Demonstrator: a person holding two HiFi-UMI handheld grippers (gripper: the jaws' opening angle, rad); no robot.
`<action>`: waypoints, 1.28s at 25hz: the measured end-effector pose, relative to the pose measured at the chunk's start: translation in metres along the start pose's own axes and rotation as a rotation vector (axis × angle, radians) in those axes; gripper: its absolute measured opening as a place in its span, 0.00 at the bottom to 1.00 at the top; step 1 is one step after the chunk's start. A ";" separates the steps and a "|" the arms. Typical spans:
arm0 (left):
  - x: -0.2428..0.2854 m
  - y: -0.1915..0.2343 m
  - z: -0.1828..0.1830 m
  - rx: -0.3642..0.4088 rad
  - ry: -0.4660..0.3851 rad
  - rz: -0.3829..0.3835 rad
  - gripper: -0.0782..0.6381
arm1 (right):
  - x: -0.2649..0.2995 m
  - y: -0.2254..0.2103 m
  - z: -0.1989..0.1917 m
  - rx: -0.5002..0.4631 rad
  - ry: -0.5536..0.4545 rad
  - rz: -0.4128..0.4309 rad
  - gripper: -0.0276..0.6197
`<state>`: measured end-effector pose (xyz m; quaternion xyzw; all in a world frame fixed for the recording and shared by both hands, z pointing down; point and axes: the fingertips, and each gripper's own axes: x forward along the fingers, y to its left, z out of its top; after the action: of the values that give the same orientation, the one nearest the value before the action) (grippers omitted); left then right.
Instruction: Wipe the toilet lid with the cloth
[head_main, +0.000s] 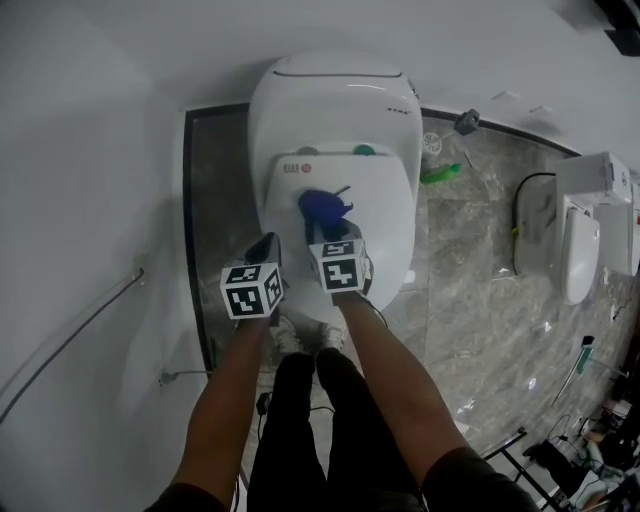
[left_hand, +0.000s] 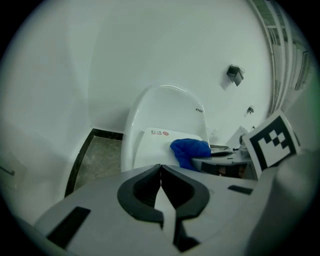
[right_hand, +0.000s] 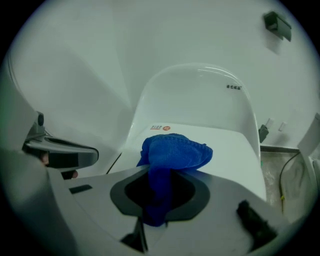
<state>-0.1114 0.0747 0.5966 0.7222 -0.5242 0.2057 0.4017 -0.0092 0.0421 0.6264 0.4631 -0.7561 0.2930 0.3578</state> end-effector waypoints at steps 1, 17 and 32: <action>0.005 -0.008 0.000 0.006 0.004 -0.009 0.13 | -0.004 -0.014 -0.002 0.014 -0.005 -0.013 0.13; 0.039 -0.103 -0.020 0.082 0.048 -0.086 0.13 | -0.063 -0.205 -0.082 0.126 0.014 -0.251 0.13; -0.046 -0.005 -0.071 0.019 0.011 0.072 0.13 | -0.051 0.077 -0.066 -0.006 -0.058 0.130 0.13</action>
<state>-0.1145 0.1593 0.6038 0.7055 -0.5455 0.2290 0.3903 -0.0455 0.1494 0.6144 0.4202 -0.7954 0.3000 0.3173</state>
